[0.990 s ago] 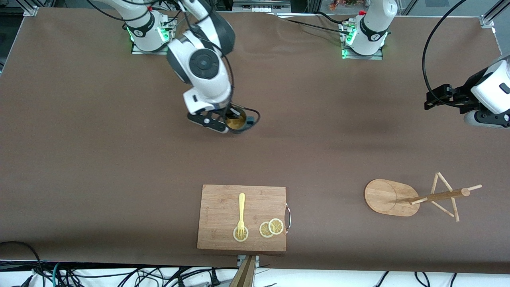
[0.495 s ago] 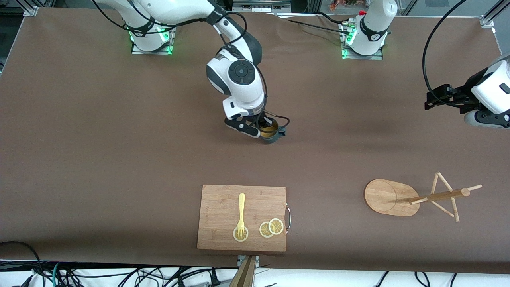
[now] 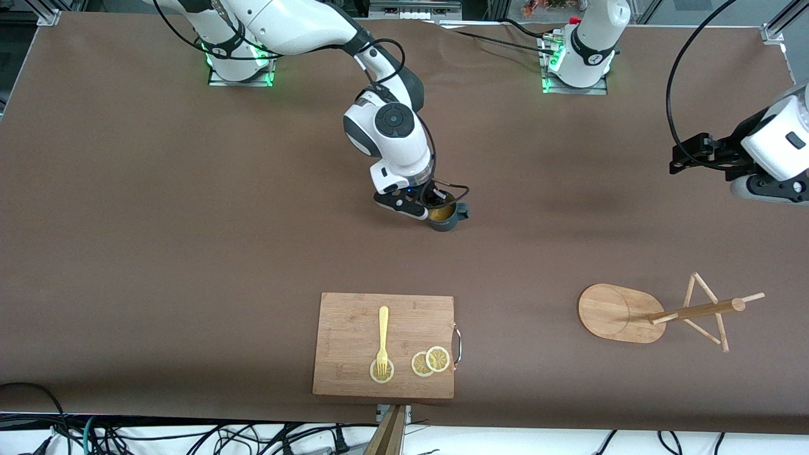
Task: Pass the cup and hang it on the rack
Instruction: 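Carry the teal mug with the right gripper toward the table middle, then release the mug and withdraw the right gripper while the left gripper approaches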
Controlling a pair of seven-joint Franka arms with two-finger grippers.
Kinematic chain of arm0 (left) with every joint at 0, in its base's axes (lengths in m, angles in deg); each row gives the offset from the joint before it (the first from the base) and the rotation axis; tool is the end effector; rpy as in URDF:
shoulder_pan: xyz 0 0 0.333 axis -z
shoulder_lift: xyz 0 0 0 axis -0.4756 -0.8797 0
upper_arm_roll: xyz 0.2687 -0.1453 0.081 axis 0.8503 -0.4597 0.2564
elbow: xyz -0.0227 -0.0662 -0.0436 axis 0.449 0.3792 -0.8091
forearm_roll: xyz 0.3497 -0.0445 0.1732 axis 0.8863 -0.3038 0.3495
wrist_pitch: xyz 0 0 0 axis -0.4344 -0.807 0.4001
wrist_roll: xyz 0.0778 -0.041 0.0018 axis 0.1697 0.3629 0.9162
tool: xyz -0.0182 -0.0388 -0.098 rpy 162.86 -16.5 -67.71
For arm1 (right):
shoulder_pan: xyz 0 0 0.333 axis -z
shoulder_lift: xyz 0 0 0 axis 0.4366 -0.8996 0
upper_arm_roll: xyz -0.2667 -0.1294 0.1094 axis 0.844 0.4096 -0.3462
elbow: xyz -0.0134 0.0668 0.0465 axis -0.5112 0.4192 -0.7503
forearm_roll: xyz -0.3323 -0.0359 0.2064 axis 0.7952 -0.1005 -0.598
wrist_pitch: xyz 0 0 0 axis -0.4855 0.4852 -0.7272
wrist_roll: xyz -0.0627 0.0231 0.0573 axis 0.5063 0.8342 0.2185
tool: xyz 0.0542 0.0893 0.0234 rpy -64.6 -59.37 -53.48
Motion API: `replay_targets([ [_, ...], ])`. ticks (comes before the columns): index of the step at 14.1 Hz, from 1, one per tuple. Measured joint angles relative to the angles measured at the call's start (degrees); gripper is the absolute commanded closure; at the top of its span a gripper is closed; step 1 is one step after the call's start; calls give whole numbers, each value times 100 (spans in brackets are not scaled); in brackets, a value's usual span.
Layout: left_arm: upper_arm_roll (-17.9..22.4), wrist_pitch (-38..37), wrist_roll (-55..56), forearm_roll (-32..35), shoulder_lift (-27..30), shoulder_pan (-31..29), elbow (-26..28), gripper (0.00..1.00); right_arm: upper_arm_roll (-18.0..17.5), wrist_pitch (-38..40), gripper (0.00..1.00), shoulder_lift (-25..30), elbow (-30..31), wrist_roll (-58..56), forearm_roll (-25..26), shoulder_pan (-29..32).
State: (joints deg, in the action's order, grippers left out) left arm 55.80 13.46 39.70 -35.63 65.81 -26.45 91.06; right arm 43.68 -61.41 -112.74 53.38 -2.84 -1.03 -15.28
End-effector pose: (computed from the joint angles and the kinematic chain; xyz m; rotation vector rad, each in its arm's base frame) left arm 0.5888 -0.0323 0.5981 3.1082 -0.1507 -0.2024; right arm 0.4816 0.5514 0.2442 -2.8682 0.6027 -0.0526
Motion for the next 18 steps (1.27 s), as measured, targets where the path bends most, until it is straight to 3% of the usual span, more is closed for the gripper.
replay_targets([
  [1,-3,0,0,0,-23,56,0,0,2,-12,0,-7,-12,1,6,-17],
  [7,-7,-1,-276,0,-113,316,-2,0,54,224,0,154,-237,0,63,-27],
  [13,-10,-15,-2543,-81,-417,340,1,0,172,1881,0,1052,-303,-318,63,428],
  [18,-9,-295,-4831,-912,-504,334,219,0,934,3504,0,1755,-309,-1932,66,504],
])
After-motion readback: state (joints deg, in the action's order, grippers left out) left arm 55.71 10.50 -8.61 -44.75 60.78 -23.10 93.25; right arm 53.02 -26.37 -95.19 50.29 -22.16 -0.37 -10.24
